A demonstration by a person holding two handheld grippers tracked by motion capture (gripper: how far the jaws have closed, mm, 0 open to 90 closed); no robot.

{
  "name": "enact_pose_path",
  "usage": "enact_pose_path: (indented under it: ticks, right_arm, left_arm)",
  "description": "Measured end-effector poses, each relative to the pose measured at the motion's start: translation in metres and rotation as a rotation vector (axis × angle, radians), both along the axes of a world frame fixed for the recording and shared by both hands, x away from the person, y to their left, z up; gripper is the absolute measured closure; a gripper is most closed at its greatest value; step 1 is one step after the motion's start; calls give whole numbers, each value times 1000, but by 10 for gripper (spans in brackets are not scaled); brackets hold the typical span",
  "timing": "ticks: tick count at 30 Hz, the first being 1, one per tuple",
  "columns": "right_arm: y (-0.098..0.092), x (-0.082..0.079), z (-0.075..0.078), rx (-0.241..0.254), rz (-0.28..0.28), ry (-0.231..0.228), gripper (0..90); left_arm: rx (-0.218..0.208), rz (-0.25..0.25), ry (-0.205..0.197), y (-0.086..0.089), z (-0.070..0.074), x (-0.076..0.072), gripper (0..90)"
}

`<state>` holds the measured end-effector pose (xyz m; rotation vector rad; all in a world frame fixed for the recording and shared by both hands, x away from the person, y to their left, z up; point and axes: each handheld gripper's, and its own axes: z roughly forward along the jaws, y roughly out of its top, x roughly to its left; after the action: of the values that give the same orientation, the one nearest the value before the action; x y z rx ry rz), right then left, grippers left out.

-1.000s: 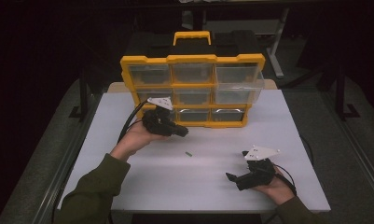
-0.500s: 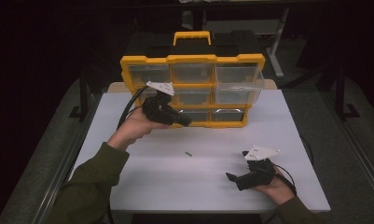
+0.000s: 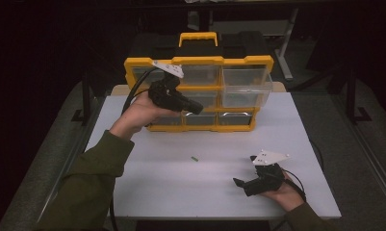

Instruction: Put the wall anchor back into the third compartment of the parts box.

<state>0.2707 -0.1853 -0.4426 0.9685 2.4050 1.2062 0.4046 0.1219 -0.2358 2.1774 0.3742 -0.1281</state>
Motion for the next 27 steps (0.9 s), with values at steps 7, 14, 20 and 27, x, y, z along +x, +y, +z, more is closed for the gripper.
enact_pose_path:
  ticks: [7,14,20,27]
  right_arm:
    - [0,0,0,-2,-2,0,0]
    - [0,0,0,-2,-3,0,0]
    - [0,0,0,-2,-4,1,0]
    - [0,0,0,-2,-2,-1,0]
  left_arm:
    - [-6,-5,-24,-7,21,5,851]
    - [-11,-12,-38,-12,46,9,851]
    - [-6,-12,-60,-21,65,11,851]
    - [-7,-18,-85,-32,79,17,850]
